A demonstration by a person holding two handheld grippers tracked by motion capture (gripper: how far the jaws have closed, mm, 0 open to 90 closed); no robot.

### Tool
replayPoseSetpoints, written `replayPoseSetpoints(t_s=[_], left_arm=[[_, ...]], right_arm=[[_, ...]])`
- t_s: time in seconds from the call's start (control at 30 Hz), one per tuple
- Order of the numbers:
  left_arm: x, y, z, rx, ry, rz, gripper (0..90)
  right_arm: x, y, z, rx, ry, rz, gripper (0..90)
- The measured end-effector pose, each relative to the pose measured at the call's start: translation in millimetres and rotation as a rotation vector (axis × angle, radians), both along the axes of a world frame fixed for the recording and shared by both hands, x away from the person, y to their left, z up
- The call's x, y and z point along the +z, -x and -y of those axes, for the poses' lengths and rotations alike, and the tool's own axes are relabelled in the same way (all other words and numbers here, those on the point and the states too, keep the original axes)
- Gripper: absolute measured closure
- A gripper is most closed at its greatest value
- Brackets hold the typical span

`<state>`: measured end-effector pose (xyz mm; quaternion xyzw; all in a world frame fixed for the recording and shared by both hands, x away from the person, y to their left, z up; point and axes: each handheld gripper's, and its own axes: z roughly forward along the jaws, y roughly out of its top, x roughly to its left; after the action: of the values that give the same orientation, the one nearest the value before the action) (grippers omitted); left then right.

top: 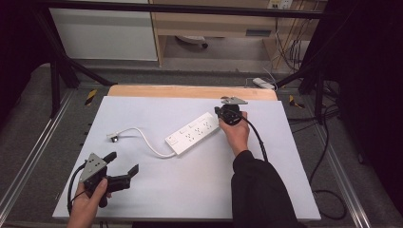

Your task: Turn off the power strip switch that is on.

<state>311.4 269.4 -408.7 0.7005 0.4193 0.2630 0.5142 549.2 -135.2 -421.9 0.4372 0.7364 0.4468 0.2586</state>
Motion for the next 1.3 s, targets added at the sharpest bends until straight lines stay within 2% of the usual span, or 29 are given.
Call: replayPoseSetpoints(t_s=[0.27, 0.73, 0.9, 1.3], left_arm=[[0.0, -0.2, 0.7, -0.004, 0.000, 0.000, 4.9], [-0.1, -0.7, 0.6, -0.006, 0.000, -0.002, 4.9], [0.0, -0.7, 0.2, -0.005, -0.001, -0.001, 4.9], [-0.1, -0.9, 0.4, -0.007, 0.000, -0.001, 4.9]], right_arm=[[-5.4, -2.3, 1.3, -0.006, -0.010, -0.014, 90.0], [-19.2, -2.0, -19.2, 0.023, -0.043, -0.029, 90.0], [-21.1, -2.2, -23.3, 0.025, -0.062, -0.032, 90.0], [-26.3, -2.4, -31.4, 0.035, -0.072, -0.039, 90.0]])
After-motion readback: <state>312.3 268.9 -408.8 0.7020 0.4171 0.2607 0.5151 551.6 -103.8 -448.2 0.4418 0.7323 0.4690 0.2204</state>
